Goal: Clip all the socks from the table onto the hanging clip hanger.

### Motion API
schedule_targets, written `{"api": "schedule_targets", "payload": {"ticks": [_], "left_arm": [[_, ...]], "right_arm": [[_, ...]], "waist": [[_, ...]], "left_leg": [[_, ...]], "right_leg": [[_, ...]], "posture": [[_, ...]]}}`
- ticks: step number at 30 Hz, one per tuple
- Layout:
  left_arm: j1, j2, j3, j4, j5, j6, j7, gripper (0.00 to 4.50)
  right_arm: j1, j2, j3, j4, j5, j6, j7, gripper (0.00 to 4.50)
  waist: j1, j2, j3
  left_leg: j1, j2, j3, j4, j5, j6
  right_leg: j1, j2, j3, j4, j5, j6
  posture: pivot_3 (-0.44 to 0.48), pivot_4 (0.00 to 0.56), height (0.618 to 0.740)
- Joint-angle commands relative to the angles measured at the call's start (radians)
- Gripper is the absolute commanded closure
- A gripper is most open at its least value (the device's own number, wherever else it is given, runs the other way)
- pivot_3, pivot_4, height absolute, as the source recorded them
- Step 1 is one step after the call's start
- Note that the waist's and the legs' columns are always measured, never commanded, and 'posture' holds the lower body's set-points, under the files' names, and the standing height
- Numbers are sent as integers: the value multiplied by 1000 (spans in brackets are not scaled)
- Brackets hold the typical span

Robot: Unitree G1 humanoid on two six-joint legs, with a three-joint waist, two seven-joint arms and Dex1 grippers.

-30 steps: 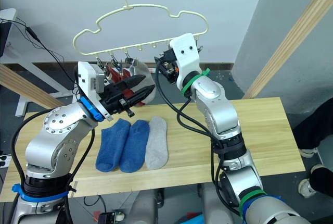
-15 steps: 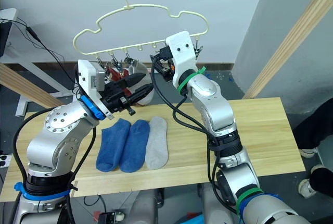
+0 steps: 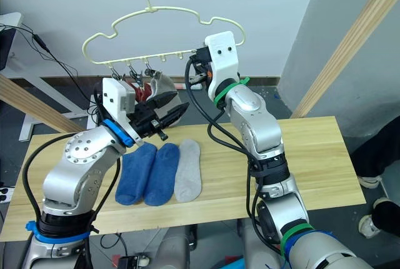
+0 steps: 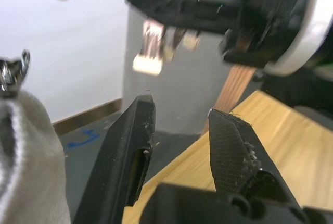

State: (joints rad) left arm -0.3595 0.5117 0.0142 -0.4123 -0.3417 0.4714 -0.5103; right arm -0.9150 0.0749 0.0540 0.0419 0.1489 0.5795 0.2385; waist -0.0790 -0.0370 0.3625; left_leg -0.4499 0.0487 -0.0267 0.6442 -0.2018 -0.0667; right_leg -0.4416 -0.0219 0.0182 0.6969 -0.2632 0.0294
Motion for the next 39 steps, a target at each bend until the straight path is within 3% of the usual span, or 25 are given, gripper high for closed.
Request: {"api": "schedule_targets", "payload": {"ticks": [1, 7, 16, 23, 26, 37, 39], "left_arm": [[57, -22, -47, -75, 22, 9, 21, 1943], [157, -149, -138, 35, 167, 24, 200, 176], [114, -348, -142, 352, 261, 50, 372, 176], [93, -365, -137, 440, 286, 98, 378, 176], [107, -348, -138, 431, 300, 122, 376, 759], [125, -315, -144, 410, 355, 104, 384, 4075], [127, -312, -149, 394, 365, 71, 382, 4469]], "right_arm": [[-27, 6, -7, -29, 26, -6, 2, 4500], [-27, 3, -1, -32, 35, 5, 7, 4500], [-22, -6, 13, -58, 51, 48, 11, 4500], [-20, 4, 19, -67, 53, 61, 10, 4500], [-21, 6, 17, -69, 54, 63, 9, 4500], [-21, 11, 12, -68, 56, 63, 9, 4500], [-21, 10, 11, -67, 56, 63, 9, 4500]], "waist": [[-1, 0, 0], [-1, 0, 0], [-2, 0, 0], [-3, 0, 0], [-4, 0, 0], [-4, 0, 0], [-4, 0, 0]], "left_leg": [[0, 0, 0, 0, 0, 0], [0, 0, -1, 0, 0, 0], [0, 0, -1, 1, 0, 1], [0, 0, -1, 1, 0, 1], [0, 0, -1, 1, 0, 1], [1, 0, -1, 1, 0, 1], [1, 0, -1, 1, 0, 1]], "right_leg": [[0, 0, 0, 0, 0, 0], [0, 0, 0, 1, 0, 0], [0, 0, 0, 1, 0, 0], [0, 0, 0, 1, 0, 0], [0, 0, 0, 1, 0, 0], [1, 0, 0, 1, 0, 0], [0, 0, 0, 1, 0, 0]], "posture": [[-117, 343, 733], [-118, 354, 733], [-133, 372, 733], [-136, 375, 733], [-144, 373, 733], [-138, 362, 733], [-140, 360, 733]]}}
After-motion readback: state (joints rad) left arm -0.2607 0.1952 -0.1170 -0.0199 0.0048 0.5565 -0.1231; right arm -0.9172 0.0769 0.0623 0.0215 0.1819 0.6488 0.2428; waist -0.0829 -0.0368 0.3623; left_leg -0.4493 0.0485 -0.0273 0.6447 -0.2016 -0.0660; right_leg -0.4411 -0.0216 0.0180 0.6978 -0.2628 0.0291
